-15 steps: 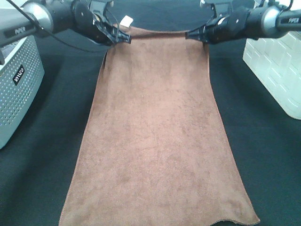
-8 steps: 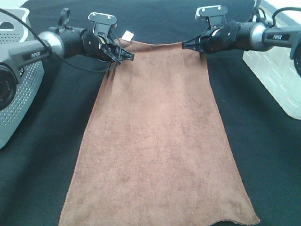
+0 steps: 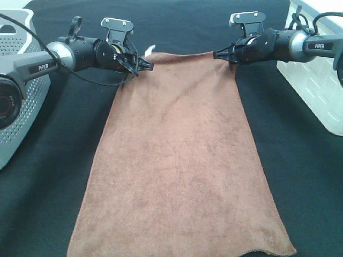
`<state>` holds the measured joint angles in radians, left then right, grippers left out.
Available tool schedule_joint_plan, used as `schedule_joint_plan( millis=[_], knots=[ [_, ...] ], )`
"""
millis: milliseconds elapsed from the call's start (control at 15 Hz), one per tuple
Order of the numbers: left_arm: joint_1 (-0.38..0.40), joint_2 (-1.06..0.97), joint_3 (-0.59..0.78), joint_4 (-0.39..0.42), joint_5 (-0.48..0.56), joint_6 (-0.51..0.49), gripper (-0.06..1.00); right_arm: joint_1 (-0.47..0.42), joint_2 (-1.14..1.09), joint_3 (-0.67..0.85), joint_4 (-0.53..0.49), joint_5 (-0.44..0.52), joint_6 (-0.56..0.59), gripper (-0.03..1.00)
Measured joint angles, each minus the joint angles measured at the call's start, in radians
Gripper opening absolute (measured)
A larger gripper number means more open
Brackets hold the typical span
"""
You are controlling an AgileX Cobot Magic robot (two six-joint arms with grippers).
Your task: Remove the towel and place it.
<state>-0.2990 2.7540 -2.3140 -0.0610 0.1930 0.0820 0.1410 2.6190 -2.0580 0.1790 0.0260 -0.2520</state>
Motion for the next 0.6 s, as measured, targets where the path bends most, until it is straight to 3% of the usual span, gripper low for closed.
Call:
schedule_joint_plan(
  millis=[133,333,600],
  knots=[
    [0.000,0.000,0.000,-0.003,0.000,-0.013,0.56,0.000,0.000,0.000,0.000,0.000,0.000,0.50],
    [0.000,0.000,0.000,-0.003,0.000,-0.023,0.62,0.000,0.000,0.000,0.000,0.000,0.000,0.53],
    [0.007,0.005,0.000,0.017,-0.003,-0.026,0.64,0.000,0.000,0.000,0.000,0.024,0.000,0.55]
  ],
)
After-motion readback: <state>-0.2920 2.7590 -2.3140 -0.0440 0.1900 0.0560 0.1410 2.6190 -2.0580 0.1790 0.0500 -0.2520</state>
